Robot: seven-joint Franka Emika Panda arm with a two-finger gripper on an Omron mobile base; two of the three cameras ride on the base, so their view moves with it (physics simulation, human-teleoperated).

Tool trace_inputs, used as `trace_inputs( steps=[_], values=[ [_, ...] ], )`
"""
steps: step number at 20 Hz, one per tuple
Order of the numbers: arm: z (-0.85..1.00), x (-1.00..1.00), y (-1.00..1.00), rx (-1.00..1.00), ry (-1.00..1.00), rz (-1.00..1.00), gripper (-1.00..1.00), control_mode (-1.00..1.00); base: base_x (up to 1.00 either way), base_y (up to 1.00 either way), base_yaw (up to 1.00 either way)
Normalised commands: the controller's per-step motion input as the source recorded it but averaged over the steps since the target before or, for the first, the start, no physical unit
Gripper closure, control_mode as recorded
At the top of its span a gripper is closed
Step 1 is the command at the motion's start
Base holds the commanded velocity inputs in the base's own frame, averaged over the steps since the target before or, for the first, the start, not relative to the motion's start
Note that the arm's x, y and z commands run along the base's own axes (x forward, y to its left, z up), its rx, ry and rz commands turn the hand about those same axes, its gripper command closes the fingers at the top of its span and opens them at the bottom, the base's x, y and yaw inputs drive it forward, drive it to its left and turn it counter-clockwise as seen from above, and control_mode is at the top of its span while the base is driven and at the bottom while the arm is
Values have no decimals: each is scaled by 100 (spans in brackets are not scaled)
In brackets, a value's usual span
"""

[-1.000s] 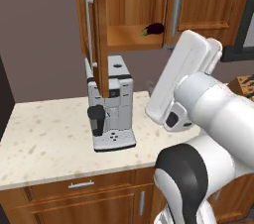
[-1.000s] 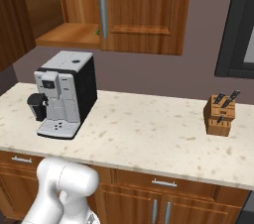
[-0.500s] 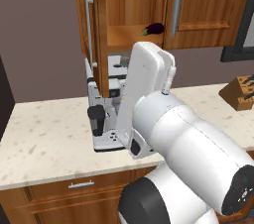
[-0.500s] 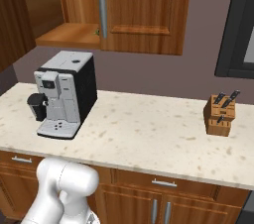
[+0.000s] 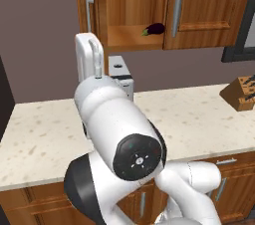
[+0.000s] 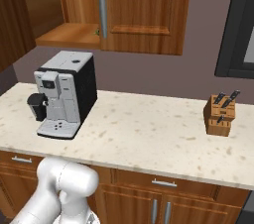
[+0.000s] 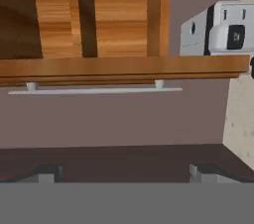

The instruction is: Pick the eggplant from the counter and place it in the cabinet. Then close the cabinet.

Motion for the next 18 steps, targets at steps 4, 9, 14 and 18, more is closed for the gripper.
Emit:
trace_inputs(
  steps=[4,9,14,18],
  values=[
    [-17,91,41,-14,0,-18,-100,-100,0,0,0],
    [-22,84,29,-13,-2,-24,-100,-100,0,0,0],
    [-33,79,35,-12,0,-24,-100,-100,0,0,0],
    [-22,57,19,-10,-1,-29,-100,-100,0,0,0]
  ],
)
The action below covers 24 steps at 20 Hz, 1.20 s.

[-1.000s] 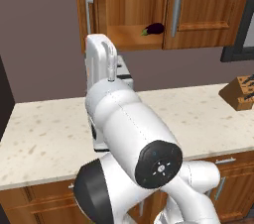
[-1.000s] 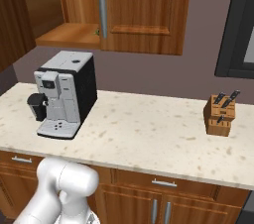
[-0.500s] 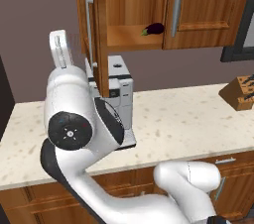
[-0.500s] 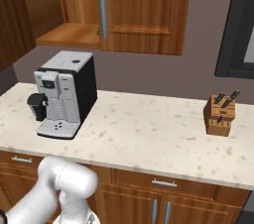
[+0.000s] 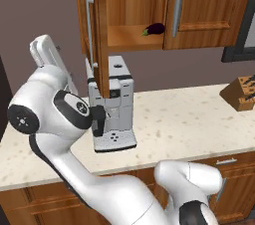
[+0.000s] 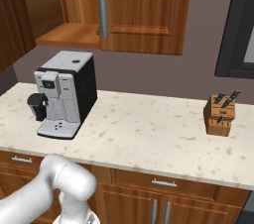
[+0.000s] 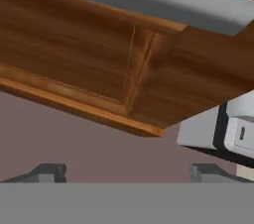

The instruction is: Pick the eggplant from the counter and place it in the cabinet. Then close the cabinet.

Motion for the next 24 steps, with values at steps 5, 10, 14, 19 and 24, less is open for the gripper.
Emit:
trace_inputs(
  steps=[5,10,14,19,24],
  values=[
    [-7,49,1,-8,-3,-33,-100,-100,0,0,0],
    [-9,49,-9,-3,0,-36,-100,-100,0,0,0],
    [-13,44,-46,-4,0,-30,-100,-100,0,0,0],
    [-3,4,-89,-6,-3,-18,-100,-100,0,0,0],
    [-6,0,-100,-6,-7,-8,-100,-100,0,0,0]
  ],
)
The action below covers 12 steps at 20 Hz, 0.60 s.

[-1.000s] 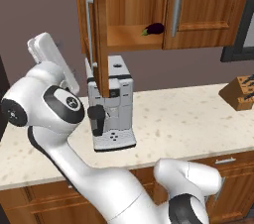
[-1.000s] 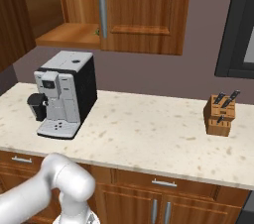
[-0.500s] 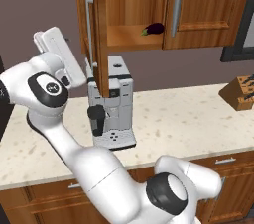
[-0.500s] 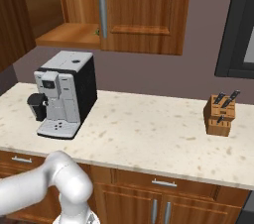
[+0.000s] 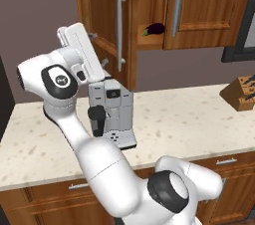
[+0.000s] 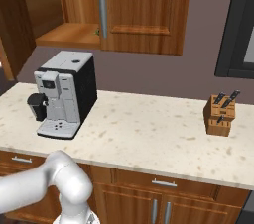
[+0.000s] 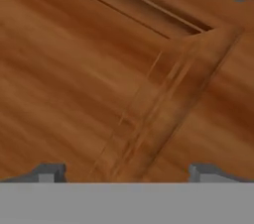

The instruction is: Pick the eggplant from the counter and place it in the cabinet. Then close the cabinet.

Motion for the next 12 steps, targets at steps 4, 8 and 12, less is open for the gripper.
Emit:
trace_inputs(
  steps=[4,8,12],
  values=[
    [-8,11,-100,-8,-7,-2,-100,-100,0,0,0],
    [-3,49,-100,-6,-14,4,-100,-100,0,0,0],
    [0,90,-96,-3,-10,17,-100,-100,0,0,0]
  ],
)
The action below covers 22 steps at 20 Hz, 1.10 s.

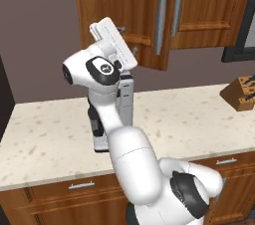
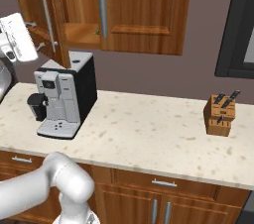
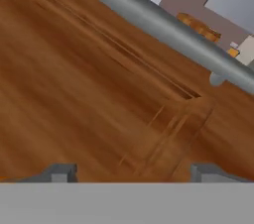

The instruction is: Pick the eggplant from the counter and place it in the cabinet. Then close the cabinet.

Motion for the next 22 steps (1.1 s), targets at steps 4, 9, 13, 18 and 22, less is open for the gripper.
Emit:
trace_inputs(
  steps=[4,9,13,18,22],
  values=[
    [0,100,-75,-2,-2,21,-100,-100,0,0,0],
    [-1,100,-73,0,2,23,-100,-100,0,0,0],
    [-29,100,-86,0,16,27,-100,-100,0,0,0],
    [-34,100,-82,0,16,26,-100,-100,0,0,0],
    [-13,64,-59,-2,11,24,-100,-100,0,0,0]
  ],
)
